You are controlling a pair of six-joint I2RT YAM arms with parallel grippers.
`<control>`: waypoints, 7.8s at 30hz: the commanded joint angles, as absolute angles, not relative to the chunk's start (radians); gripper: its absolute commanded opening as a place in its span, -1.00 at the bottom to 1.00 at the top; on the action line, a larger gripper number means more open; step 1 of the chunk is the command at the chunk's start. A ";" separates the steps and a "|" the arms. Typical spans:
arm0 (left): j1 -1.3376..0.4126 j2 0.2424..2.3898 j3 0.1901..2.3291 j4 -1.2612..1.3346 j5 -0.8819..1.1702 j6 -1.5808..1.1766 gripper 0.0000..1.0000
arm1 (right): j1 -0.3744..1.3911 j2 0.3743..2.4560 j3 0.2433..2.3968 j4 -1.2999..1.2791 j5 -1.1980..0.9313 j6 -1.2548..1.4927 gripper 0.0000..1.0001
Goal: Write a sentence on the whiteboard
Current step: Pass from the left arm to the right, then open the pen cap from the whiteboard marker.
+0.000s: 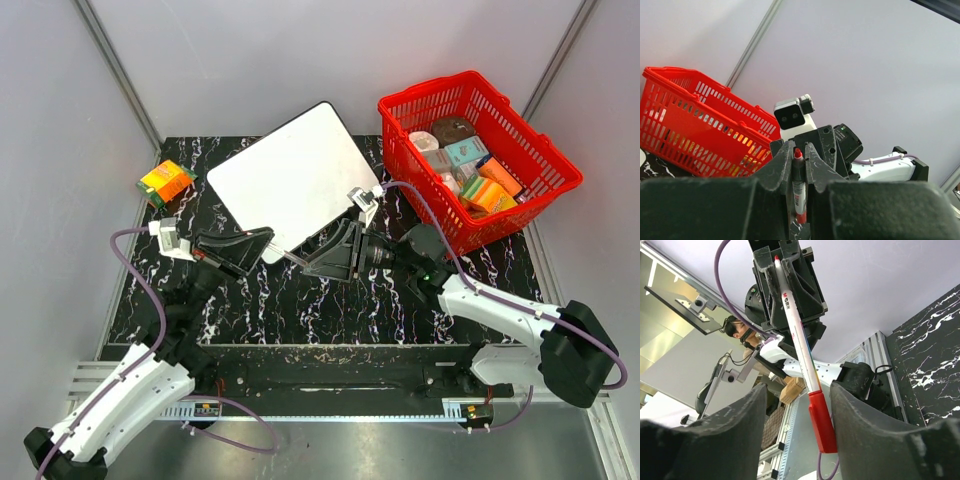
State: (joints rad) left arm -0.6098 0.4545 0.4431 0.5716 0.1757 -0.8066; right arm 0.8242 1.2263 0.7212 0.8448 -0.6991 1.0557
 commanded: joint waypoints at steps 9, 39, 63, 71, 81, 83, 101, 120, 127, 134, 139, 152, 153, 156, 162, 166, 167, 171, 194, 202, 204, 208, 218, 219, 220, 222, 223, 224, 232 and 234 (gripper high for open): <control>-0.606 0.497 0.403 0.673 0.181 -0.818 -0.99 | 0.854 1.235 0.752 0.956 -0.749 1.074 -0.75; -0.632 0.920 1.083 -0.781 0.187 -0.166 0.98 | 0.853 1.130 0.844 -0.118 -0.408 0.551 -1.00; -0.954 1.000 0.920 -0.606 0.060 0.064 0.93 | 0.851 1.157 0.882 -0.195 -0.630 0.531 -1.00; -0.960 0.970 0.913 -0.637 0.103 0.115 0.09 | 0.851 1.166 0.896 -0.187 -0.707 0.532 -1.00; -0.994 0.963 0.959 -0.727 0.215 0.156 -1.00 | 0.851 1.129 0.899 -0.112 -0.574 0.548 0.23; -1.003 0.973 0.968 -0.742 0.213 0.155 -1.00 | 0.850 1.129 0.911 -0.097 -0.557 0.542 0.33; -1.008 0.920 0.821 -0.606 0.124 -0.074 -1.00 | 0.836 0.934 0.743 -0.110 -0.272 0.529 0.99; -1.009 0.956 0.893 -0.523 0.288 -0.063 -1.00 | 0.836 1.077 0.658 0.287 -0.603 0.664 0.19; -1.009 0.939 0.877 -0.523 0.296 -0.072 -1.00 | 0.836 1.060 0.615 0.365 -0.574 0.729 -0.98; -1.009 0.899 0.836 -0.531 0.282 -0.086 -0.58 | 0.836 1.023 0.614 0.331 -0.539 0.709 -1.00; -1.009 0.865 0.801 -0.532 0.267 -0.101 -0.56 | 0.836 0.989 0.612 0.314 -0.520 0.695 -1.00; -1.009 0.894 0.836 -0.532 0.336 -0.072 -1.00 | 0.836 1.015 0.604 0.382 -0.591 0.706 0.34; -1.009 0.894 0.836 -0.532 0.337 -0.071 -1.00 | 0.836 1.020 0.604 0.385 -0.595 0.704 0.44; -1.009 0.902 0.844 -0.531 0.334 -0.071 -1.00 | 0.836 1.034 0.606 0.394 -0.612 0.706 0.56; -1.009 0.916 0.873 -0.525 0.324 -0.063 -1.00 | 0.836 1.091 0.609 0.454 -0.687 0.733 0.36; -1.009 0.925 0.882 -0.523 0.321 -0.057 -1.00 | 0.836 1.117 0.607 0.475 -0.713 0.744 0.15; -1.009 0.927 0.884 -0.523 0.321 -0.057 -1.00 | 0.836 1.121 0.604 0.486 -0.716 0.753 0.05; -1.009 0.930 0.882 -0.523 0.324 -0.058 -1.00 | 0.836 1.123 0.601 0.492 -0.716 0.759 -0.25; -1.009 0.881 0.805 -0.485 0.186 -0.126 0.08 | 0.838 0.985 0.592 0.303 -0.557 0.689 -1.00; -1.002 0.842 0.634 -0.275 0.002 -0.389 0.64 | 0.835 0.833 0.603 -0.076 -0.102 0.626 -1.00; -1.002 0.886 0.614 -0.249 -0.027 -0.429 0.64 | 0.836 0.798 0.600 -0.132 0.033 0.623 -1.00; -1.014 1.053 0.655 -0.244 -0.060 -0.462 0.63 | 0.834 0.698 0.591 -0.237 0.165 0.609 -1.00; -1.058 1.417 0.810 -0.147 -0.190 -0.399 0.56 | 0.802 0.657 0.600 -0.374 0.216 0.610 -1.00; -1.063 1.458 0.822 -0.140 -0.201 -0.396 0.54 | 0.796 0.655 0.598 -0.377 0.210 0.611 -1.00; -1.063 1.480 0.831 -0.132 -0.210 -0.396 0.52 | 0.792 0.655 0.595 -0.388 0.209 0.611 -1.00; -1.066 1.540 0.848 -0.117 -0.207 -0.376 0.41 | 0.770 0.652 0.592 -0.397 0.192 0.612 -1.00; -1.066 1.558 0.854 -0.106 -0.203 -0.371 0.33 | 0.761 0.643 0.586 -0.402 0.184 0.614 -1.00; -1.066 1.577 0.859 -0.101 -0.195 -0.362 0.21 | 0.750 0.638 0.581 -0.402 0.176 0.615 -1.00; -1.068 1.683 0.862 -0.087 -0.203 -0.382 -0.33 | 0.643 0.612 0.569 -0.411 0.078 0.597 -1.00; -1.068 1.698 0.854 -0.089 -0.206 -0.385 -0.54 | 0.638 0.618 0.571 -0.413 0.068 0.591 -1.00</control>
State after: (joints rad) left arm -1.0630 1.6573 0.8433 -0.1169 -0.1955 -0.3759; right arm 0.6556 0.6216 0.5732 -0.4171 0.1108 0.6170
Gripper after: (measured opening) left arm 0.307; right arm 0.170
